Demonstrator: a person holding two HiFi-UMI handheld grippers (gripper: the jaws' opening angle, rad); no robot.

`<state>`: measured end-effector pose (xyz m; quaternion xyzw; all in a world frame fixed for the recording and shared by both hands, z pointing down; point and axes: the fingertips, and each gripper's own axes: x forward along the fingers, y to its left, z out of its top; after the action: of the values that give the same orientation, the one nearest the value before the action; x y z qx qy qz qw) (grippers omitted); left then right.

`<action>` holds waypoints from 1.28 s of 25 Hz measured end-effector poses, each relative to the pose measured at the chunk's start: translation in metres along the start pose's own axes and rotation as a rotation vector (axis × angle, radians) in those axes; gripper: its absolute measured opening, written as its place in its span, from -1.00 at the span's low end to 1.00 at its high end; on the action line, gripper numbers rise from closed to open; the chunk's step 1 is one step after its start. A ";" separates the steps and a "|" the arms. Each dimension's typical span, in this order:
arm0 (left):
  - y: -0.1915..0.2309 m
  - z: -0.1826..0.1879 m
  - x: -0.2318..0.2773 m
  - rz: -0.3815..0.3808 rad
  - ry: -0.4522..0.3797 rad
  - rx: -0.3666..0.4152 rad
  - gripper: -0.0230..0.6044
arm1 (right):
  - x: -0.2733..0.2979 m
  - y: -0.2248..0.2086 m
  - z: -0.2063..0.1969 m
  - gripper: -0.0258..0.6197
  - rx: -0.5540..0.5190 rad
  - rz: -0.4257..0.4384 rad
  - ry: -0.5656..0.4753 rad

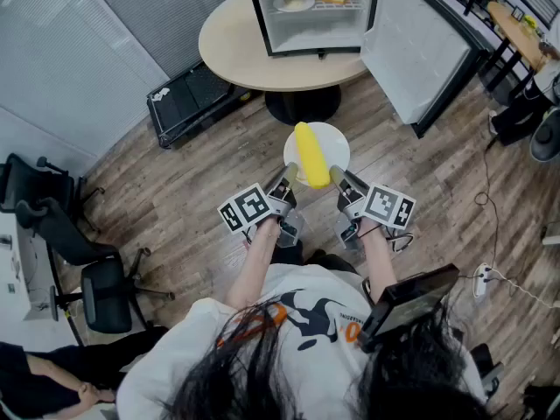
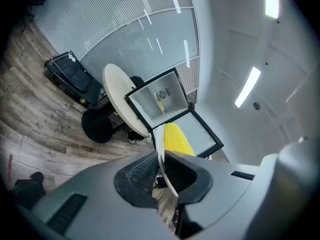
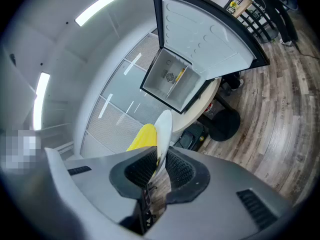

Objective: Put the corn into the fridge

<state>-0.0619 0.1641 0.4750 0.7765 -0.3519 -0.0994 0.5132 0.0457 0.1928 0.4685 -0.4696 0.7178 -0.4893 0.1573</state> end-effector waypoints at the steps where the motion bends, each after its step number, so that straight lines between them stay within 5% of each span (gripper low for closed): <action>1: 0.000 0.000 0.000 0.000 0.000 0.000 -0.82 | 0.000 0.000 0.000 -0.74 0.002 0.001 0.000; 32: 0.025 0.036 0.042 0.028 0.021 -0.002 -0.82 | 0.053 -0.019 0.027 -0.74 0.033 -0.002 0.008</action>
<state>-0.0606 0.1053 0.4894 0.7722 -0.3570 -0.0844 0.5188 0.0474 0.1329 0.4847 -0.4659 0.7096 -0.5032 0.1618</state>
